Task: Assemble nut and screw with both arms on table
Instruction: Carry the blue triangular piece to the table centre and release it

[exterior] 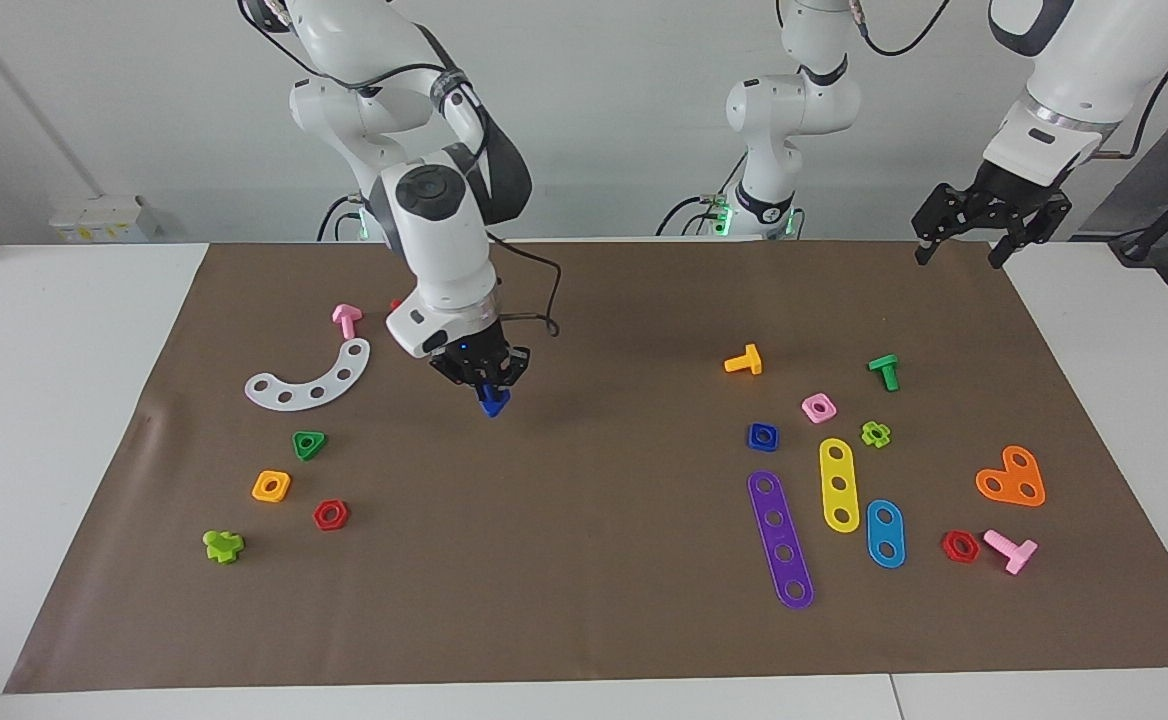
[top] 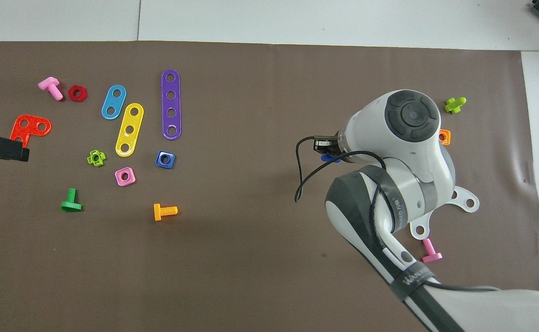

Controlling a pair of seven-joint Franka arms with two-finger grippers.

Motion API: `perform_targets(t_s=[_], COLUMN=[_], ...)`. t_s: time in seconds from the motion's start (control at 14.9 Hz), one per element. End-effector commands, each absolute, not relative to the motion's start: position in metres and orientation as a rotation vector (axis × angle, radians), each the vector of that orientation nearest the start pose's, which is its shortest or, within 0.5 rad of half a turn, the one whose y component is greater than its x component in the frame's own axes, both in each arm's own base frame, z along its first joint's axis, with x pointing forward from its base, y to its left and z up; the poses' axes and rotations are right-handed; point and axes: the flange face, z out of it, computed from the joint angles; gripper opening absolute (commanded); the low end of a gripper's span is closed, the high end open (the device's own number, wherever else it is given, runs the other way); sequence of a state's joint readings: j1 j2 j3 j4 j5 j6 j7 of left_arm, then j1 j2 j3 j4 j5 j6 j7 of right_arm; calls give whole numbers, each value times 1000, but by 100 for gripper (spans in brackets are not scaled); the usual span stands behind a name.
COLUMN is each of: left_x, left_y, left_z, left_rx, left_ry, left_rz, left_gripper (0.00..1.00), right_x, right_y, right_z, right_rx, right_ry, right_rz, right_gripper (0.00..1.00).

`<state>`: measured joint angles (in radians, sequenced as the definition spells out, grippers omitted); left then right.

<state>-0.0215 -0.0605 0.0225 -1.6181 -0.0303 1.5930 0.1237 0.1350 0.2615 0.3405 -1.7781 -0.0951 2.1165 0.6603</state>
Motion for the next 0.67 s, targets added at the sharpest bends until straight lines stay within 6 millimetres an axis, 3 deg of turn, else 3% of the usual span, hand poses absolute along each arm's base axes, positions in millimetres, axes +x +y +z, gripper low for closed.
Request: perform_targets(t_s=[0.0,0.2,0.4,0.47,0.6], left_x=[533,533,533,533,532], left_y=[0,-1,-1,0,0], left_z=[637,638,637,638,637], left_rx=[-3159,-3160,-3160,-3160,-3160], left_ry=[180,175,177,175,175], left_rz=[-43,-46,-44,-46,-29], left_gripper=[100,100,100,100,100], right_x=[579,573,572,563,569], right_y=[323,339,357,376,385], right_z=[416,402,357,340,330], right_rx=[-3084,-3088,-3140,-3145,-3156], right_ry=[315,330,369,361,369], right_rz=[-153,-142,-170,-150,-204], right_gripper=[0,0,0,0,0])
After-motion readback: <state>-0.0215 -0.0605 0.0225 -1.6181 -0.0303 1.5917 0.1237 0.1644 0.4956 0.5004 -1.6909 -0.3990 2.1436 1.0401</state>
